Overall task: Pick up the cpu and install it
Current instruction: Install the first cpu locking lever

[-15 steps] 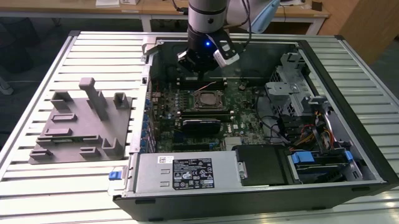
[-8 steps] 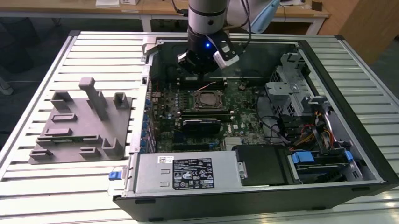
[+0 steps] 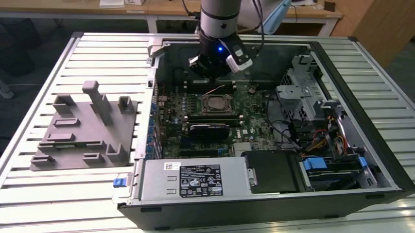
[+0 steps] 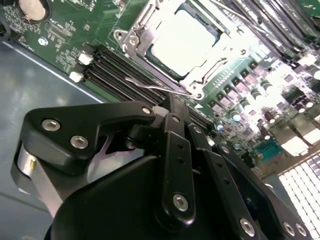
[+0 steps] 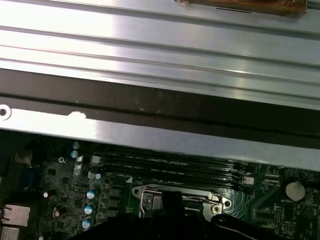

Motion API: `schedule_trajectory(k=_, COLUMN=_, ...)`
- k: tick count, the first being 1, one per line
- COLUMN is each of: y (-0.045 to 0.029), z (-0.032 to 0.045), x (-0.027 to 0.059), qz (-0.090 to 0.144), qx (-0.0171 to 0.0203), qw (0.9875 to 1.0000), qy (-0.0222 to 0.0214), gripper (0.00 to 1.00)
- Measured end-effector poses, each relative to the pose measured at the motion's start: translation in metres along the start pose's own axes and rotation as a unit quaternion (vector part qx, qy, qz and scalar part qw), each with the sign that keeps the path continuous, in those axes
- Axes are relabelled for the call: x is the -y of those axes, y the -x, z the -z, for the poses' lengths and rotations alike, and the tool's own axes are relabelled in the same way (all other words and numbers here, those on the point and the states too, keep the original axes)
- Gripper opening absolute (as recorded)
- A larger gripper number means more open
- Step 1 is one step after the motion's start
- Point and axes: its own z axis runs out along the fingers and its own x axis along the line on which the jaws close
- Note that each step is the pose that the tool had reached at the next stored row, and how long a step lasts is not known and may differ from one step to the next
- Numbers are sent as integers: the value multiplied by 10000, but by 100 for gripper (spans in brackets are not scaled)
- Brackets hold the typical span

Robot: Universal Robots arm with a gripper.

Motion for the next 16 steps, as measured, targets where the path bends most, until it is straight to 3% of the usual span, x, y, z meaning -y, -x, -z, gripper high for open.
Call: schedule_trajectory(k=16, y=102, z=-98, x=-26, qz=-9, qx=1, qw=10000, qy=0, gripper=11)
